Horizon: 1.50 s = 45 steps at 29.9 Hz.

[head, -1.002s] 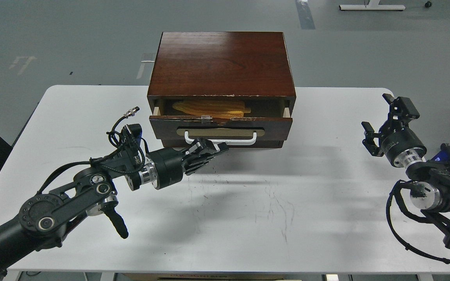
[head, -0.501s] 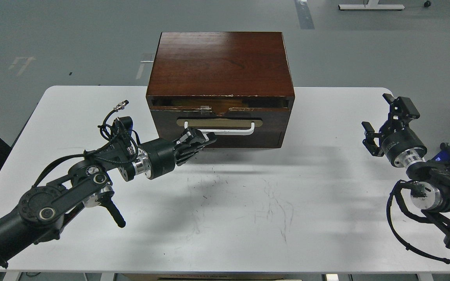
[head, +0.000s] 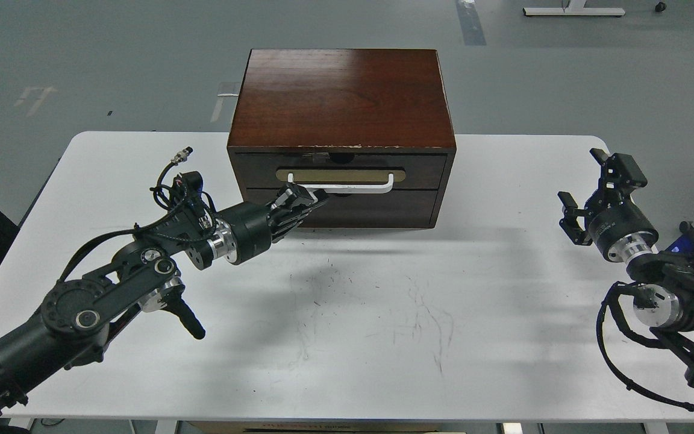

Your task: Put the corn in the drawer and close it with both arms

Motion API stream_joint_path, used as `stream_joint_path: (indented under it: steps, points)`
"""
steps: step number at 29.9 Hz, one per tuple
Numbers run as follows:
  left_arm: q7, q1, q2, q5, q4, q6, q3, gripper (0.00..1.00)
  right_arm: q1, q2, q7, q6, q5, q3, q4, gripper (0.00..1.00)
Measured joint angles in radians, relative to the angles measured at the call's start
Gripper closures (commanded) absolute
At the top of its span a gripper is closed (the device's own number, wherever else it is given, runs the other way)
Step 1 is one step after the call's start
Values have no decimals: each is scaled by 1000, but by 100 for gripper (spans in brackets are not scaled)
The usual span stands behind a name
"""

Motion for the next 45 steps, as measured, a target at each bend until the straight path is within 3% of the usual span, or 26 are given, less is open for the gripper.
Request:
stream_joint_path:
  steps: [5, 10, 12, 14, 15, 16, 17, 21, 28, 40, 45]
  points:
    - [0, -1, 12, -15, -9, -23, 3, 100, 0, -1, 0, 0, 0, 1, 0, 0]
    - [-8, 9, 56, -54, -65, -116, 6, 100, 1, -1, 0, 0, 0, 2, 0, 0]
    - [-15, 12, 75, -59, -89, -147, 6, 89, 1, -2, 0, 0, 0, 2, 0, 0]
    - [-27, 14, 108, -81, -119, -194, 1, 61, 1, -8, 0, 0, 1, 2, 1, 0]
    - [-40, 15, 127, -104, -134, -219, -4, 28, 1, -12, 0, 0, 1, 3, 1, 0]
    - [-57, 15, 146, -132, -149, -242, -13, 5, 1, -15, 0, 0, 1, 3, 1, 0]
    - [-78, 16, 164, -164, -160, -256, -25, 0, 1, -16, 0, 1, 1, 4, 2, 0]
    - [-136, 16, 226, -294, -180, -272, -99, 0, 1, -19, 0, 2, 2, 10, 6, 0]
    - [-167, 25, 315, -549, -145, -273, -232, 0, 15, -14, 0, -7, 2, 15, 5, 0]
    - [-173, 164, 355, -684, 84, -269, -246, 0, 34, 32, 0, -12, 2, 15, 6, 0]
    - [-220, 196, 309, -687, 202, -271, -246, 0, 32, 45, 0, -13, 2, 15, 3, 0]
